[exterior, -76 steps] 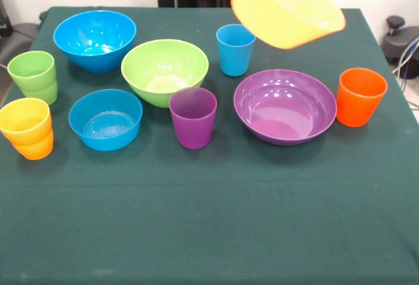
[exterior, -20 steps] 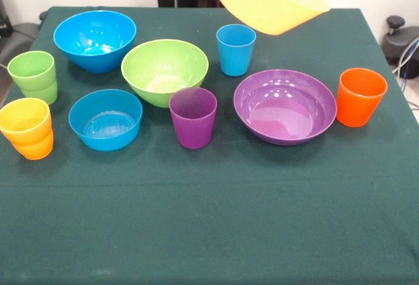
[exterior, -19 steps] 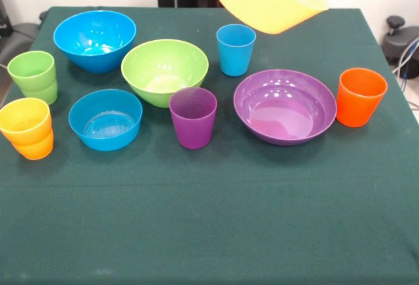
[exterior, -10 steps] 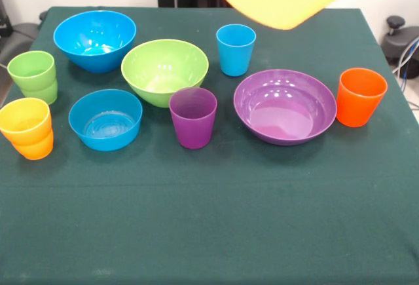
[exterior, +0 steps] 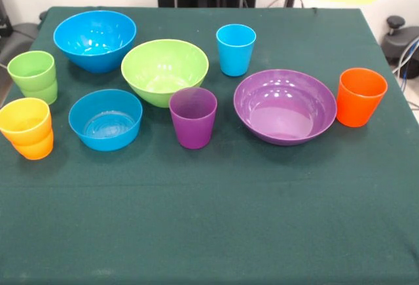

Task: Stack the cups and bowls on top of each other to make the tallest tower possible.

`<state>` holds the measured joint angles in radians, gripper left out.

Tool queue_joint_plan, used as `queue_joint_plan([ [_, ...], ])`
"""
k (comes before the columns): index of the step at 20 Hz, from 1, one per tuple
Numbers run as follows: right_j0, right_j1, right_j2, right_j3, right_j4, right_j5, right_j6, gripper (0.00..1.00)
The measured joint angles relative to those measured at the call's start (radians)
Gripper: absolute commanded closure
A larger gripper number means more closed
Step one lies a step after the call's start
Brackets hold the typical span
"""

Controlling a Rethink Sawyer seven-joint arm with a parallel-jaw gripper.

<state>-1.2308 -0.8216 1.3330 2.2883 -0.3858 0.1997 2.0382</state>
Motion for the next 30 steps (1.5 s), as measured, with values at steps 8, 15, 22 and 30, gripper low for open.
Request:
queue_joint_plan([
  [8, -0.011, 0.152, 0.088, 0.001, -0.004, -0.007, 0.000, 1.00],
  [15, -0.011, 0.209, 0.123, 0.002, -0.011, -0.007, 0.000, 1.00],
  [22, -0.011, 0.255, 0.114, 0.002, -0.078, -0.017, 0.000, 1.00],
  [30, -0.010, 0.384, 0.059, 0.000, -0.260, -0.055, 0.000, 1.00],
])
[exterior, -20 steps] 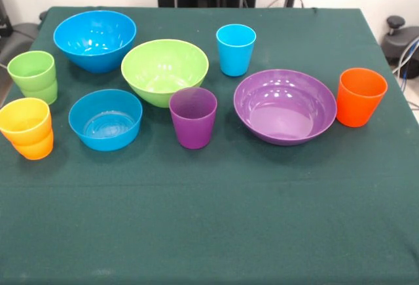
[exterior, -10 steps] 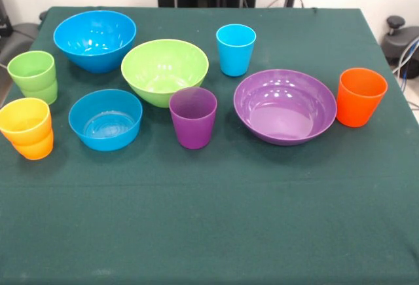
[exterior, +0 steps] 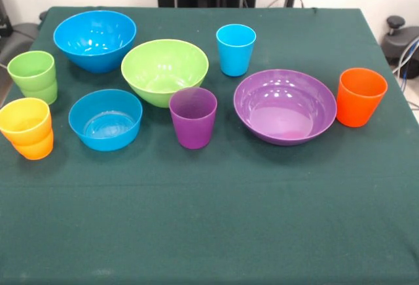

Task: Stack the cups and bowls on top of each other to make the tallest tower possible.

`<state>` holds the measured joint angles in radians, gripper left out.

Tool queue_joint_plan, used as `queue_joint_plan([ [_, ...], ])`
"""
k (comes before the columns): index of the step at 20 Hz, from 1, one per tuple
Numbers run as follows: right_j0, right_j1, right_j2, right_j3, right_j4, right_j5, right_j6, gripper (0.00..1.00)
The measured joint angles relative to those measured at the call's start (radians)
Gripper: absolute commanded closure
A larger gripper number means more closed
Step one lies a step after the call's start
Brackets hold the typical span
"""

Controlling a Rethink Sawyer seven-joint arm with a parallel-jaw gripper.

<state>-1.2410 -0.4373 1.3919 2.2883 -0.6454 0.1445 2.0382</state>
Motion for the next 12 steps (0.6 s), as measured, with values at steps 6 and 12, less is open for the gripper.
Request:
queue_joint_plan([
  [6, -0.024, 0.183, -0.042, -0.016, -0.159, -0.003, 0.000, 1.00],
  [12, -0.079, 0.343, -0.062, -0.039, -0.237, -0.003, 0.000, 1.00],
])
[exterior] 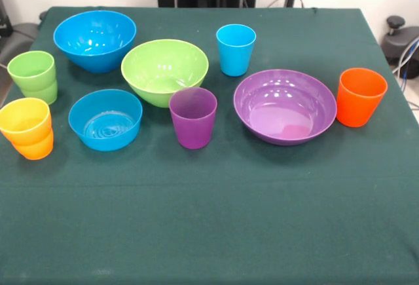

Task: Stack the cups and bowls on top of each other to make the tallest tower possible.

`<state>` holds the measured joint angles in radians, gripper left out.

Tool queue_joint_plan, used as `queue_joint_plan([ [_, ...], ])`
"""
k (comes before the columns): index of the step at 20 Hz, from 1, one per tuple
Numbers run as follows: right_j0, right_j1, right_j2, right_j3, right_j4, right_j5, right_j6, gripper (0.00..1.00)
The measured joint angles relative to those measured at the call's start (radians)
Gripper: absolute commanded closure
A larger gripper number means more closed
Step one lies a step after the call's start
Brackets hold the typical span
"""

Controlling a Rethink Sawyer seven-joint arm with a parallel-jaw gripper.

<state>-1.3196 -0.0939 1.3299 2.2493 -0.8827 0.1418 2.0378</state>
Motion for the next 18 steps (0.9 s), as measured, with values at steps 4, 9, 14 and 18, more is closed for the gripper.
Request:
queue_joint_plan([
  [4, -0.029, 0.077, -0.015, -0.014, -0.023, 0.001, -0.014, 1.00],
  [9, -0.053, 0.159, -0.034, -0.033, -0.032, 0.027, -0.073, 1.00],
  [14, -0.067, 0.232, -0.046, -0.059, -0.034, 0.085, -0.171, 1.00],
  [18, -0.105, 0.325, -0.062, -0.091, -0.031, 0.147, -0.289, 1.00],
])
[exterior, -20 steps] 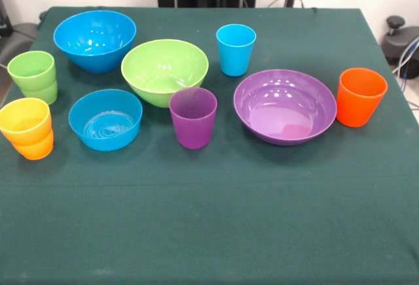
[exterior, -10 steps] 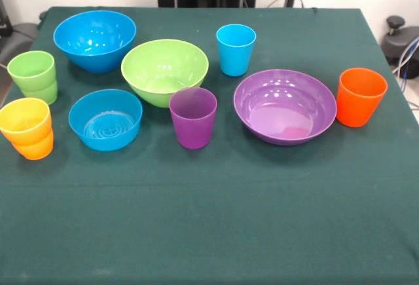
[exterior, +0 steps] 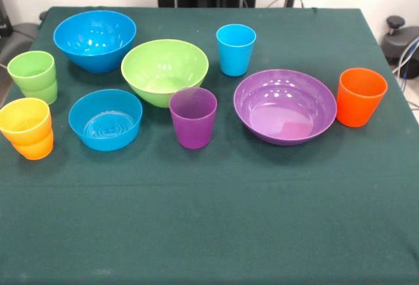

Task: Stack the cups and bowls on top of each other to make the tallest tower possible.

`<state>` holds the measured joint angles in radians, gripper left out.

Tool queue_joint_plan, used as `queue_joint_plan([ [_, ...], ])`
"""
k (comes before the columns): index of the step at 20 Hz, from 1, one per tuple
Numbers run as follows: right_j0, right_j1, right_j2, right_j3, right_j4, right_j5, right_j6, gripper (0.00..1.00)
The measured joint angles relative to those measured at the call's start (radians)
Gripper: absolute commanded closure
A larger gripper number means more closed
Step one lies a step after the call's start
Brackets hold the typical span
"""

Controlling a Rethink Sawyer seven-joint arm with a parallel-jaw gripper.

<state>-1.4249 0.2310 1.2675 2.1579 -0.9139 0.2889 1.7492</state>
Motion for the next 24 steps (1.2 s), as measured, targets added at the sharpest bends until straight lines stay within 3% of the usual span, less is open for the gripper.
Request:
queue_joint_plan([
  [5, -0.098, 0.183, -0.056, -0.083, 0.038, 0.114, -0.271, 1.00],
  [7, -0.141, 0.260, -0.089, -0.131, 0.058, 0.165, -0.437, 1.00],
  [10, -0.157, 0.295, -0.108, -0.158, 0.069, 0.191, -0.542, 1.00],
  [11, -0.163, 0.318, -0.120, -0.177, 0.077, 0.208, -0.629, 1.00],
  [16, -0.163, 0.346, -0.148, -0.198, 0.101, 0.211, -0.742, 1.00],
  [24, -0.162, 0.353, -0.165, -0.198, 0.127, 0.211, -0.752, 1.00],
])
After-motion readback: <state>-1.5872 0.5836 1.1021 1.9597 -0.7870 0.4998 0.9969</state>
